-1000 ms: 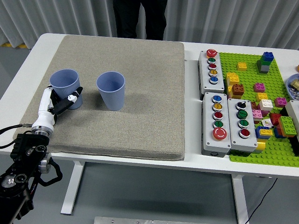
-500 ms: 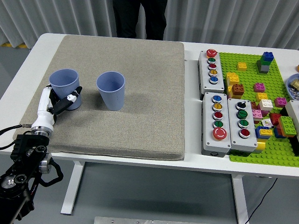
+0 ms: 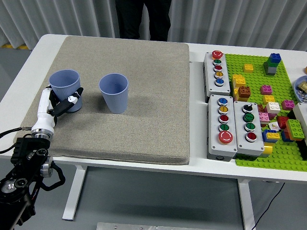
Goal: Pick cup pour cup place
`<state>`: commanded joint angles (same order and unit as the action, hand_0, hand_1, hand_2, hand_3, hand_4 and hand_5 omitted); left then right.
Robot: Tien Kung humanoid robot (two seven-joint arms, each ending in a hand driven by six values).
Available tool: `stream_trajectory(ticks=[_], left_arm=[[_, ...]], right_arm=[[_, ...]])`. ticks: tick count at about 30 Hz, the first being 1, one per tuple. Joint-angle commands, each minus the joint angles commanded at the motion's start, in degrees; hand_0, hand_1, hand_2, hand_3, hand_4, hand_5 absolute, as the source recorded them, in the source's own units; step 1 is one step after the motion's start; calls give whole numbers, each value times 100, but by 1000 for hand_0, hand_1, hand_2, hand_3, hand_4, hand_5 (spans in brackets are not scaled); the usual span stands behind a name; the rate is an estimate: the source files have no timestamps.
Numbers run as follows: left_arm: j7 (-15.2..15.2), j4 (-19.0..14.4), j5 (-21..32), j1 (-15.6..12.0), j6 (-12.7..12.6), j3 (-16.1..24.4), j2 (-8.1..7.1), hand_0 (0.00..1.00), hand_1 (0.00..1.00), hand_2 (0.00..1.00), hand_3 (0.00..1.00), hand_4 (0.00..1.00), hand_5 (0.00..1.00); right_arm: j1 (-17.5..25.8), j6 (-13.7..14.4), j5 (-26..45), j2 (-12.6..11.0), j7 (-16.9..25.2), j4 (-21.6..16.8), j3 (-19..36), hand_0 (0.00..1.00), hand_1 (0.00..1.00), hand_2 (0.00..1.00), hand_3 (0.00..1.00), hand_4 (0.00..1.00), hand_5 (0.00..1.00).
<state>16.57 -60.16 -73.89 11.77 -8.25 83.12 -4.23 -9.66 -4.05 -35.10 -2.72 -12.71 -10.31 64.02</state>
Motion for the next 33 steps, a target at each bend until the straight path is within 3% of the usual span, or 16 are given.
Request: stream_trajectory(ticks=[2, 3, 8, 9, 22, 33], left_arm=[[8, -1, 13, -1, -19, 2, 4, 548, 610, 735, 642, 735, 259], [10, -1, 16, -1, -24, 2, 5, 543, 597, 695, 566, 732, 259], [15, -16, 29, -6, -62, 15, 2, 543, 597, 695, 566, 732, 259], [14, -20, 30, -5, -70, 21, 3, 535, 564, 616, 509, 718, 246], [44, -135, 33, -19, -154, 21, -7, 520, 535, 564, 501, 710, 246], [-12, -449, -384, -103, -285, 144, -134, 522, 540, 574, 506, 708, 240]], right_arm=[[0, 0, 1, 0, -1, 0, -1, 679, 677, 687, 646, 439, 180], [0, -1, 1, 0, -1, 0, -2, 679, 676, 687, 646, 439, 179], [5, -1, -13, 0, -5, 0, 5, 679, 676, 687, 646, 439, 179], [3, -2, -16, -2, -5, 0, 7, 680, 676, 686, 646, 439, 177], [-2, 1, 5, -4, 1, 0, -3, 679, 675, 683, 642, 439, 175], [15, 1, -13, -2, -8, 0, 1, 679, 673, 682, 642, 435, 167]])
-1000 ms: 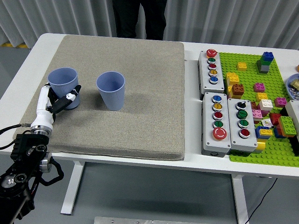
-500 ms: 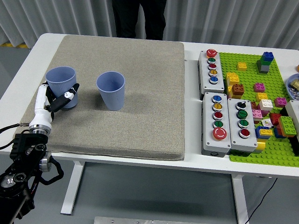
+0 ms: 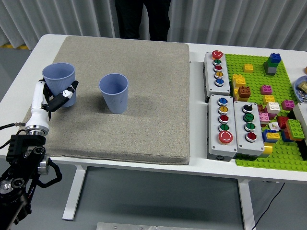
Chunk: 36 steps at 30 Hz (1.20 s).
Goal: Pick cup pour cup place
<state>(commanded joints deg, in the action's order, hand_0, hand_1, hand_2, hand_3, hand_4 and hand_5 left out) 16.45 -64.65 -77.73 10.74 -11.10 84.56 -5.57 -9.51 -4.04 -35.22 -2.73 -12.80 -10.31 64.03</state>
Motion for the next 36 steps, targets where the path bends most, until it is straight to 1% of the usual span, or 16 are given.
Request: stream_trajectory(ticks=[3, 5, 6, 7, 9, 11, 12, 14, 17, 19, 22, 27, 32, 36], left_arm=[[-88, -193, -504, -53, 14, 120, -138, 522, 540, 574, 506, 708, 240], [-116, -297, -584, -90, 42, 139, -252, 522, 540, 574, 506, 708, 240], [-135, -380, -624, -118, 67, 133, -353, 518, 541, 574, 506, 702, 233], [-142, -415, -640, -129, 77, 130, -400, 518, 541, 574, 506, 702, 233], [-180, -558, -644, -174, 162, 100, -602, 518, 541, 574, 506, 702, 233], [-190, -592, -648, -184, 186, 93, -652, 518, 541, 574, 506, 702, 233], [-200, -707, -614, -212, 241, 67, -782, 518, 542, 574, 507, 702, 234], [-228, -873, -592, -254, 289, 30, -966, 518, 542, 574, 507, 702, 234], [-279, -1087, -598, -324, 366, -33, -1166, 518, 542, 574, 507, 702, 234], [-309, -1216, -593, -378, 399, -90, -1273, 518, 542, 574, 507, 700, 231], [-332, -1344, -575, -441, 419, -183, -1363, 518, 542, 574, 507, 700, 231], [-359, -1542, -579, -548, 409, -378, -1439, 518, 542, 573, 509, 700, 232], [-447, -1729, -779, -634, 414, -558, -1533, 518, 542, 573, 509, 701, 232], [-505, -1848, -956, -669, 417, -614, -1579, 520, 544, 574, 509, 701, 234]], right_arm=[[15, -1, -7, -1, -1, 0, 0, 679, 673, 682, 642, 435, 167], [26, -1, -5, -3, 1, 0, -1, 679, 673, 682, 642, 435, 167], [32, -2, -5, -5, 4, 0, 0, 680, 673, 682, 641, 436, 167], [35, -2, -4, -6, 5, 0, 0, 680, 673, 682, 641, 436, 167], [42, -1, 7, -12, 12, 0, -2, 680, 673, 682, 641, 436, 167], [44, -1, 9, -14, 13, 0, -1, 680, 673, 682, 641, 436, 167], [34, -1, 10, -23, 16, 0, 2, 680, 674, 682, 642, 436, 166], [25, 2, 22, -30, 19, 0, 2, 680, 674, 682, 642, 436, 166], [19, 3, 38, -41, 24, 0, 2, 680, 674, 682, 642, 436, 166], [16, 5, 60, -49, 28, 0, -6, 680, 673, 682, 642, 436, 166], [16, 7, 47, -54, 26, 0, 7, 680, 673, 682, 642, 436, 166], [23, 9, 25, -63, 18, 0, 23, 679, 673, 682, 642, 436, 166], [18, 11, 25, -77, 16, 0, 27, 679, 673, 682, 642, 437, 168], [16, 11, 7, -80, 10, 0, 35, 679, 673, 683, 642, 437, 170]])
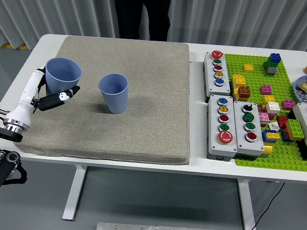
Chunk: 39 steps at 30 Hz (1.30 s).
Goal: Pick cup pour cup place
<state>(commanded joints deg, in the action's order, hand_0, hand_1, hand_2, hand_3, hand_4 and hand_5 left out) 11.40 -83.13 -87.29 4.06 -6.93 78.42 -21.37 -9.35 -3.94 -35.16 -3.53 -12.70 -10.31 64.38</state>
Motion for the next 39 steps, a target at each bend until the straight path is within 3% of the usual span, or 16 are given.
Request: stream_trajectory(ticks=[12, 28, 39], left_arm=[[-266, -623, -900, -29, 122, -76, -128, 521, 544, 574, 511, 705, 242], [-580, -495, -1513, 213, 428, -261, -363, 520, 544, 572, 512, 704, 243], [-724, -600, -1813, 426, 534, -333, -408, 521, 543, 570, 512, 707, 250]], right_arm=[[4, 5, 20, -11, 14, 0, 0, 679, 674, 685, 643, 439, 175], [49, 14, 85, -37, 34, 0, -57, 679, 674, 684, 643, 440, 178], [26, 19, 128, -44, 48, 0, -74, 679, 674, 685, 643, 440, 180]])
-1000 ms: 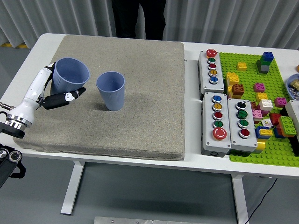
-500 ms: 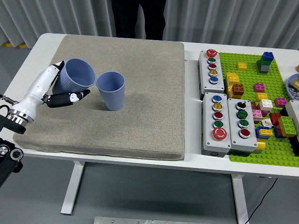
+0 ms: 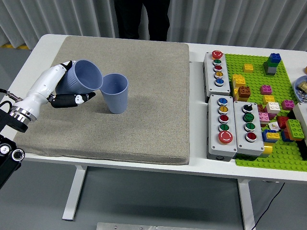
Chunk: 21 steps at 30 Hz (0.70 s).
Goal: Pick cup pour cup place
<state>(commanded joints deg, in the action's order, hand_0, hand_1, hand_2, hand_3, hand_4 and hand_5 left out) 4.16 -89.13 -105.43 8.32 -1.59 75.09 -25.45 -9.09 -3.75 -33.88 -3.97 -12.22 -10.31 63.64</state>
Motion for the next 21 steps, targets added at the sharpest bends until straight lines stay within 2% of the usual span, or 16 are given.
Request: stream_trajectory(ticks=[3, 8, 16, 21], left_arm=[[-43, -10, -51, 34, 19, -14, 10, 521, 542, 567, 513, 707, 254], [-213, -102, -488, 164, 114, -83, 22, 521, 542, 567, 513, 707, 254], [-327, -107, -734, 304, 233, -160, 6, 521, 541, 566, 513, 705, 255], [-443, -122, -1038, 390, 347, -144, -52, 521, 541, 566, 513, 705, 255]], right_arm=[[-3, 1, 9, -2, 3, 0, -3, 680, 674, 684, 643, 440, 179], [-13, 3, 3, -7, 9, 0, -6, 680, 674, 684, 643, 440, 179], [-32, 7, 21, -12, 12, 0, -11, 679, 674, 684, 643, 439, 180], [-33, 8, 32, -17, 14, 0, -18, 679, 674, 684, 643, 439, 180]])
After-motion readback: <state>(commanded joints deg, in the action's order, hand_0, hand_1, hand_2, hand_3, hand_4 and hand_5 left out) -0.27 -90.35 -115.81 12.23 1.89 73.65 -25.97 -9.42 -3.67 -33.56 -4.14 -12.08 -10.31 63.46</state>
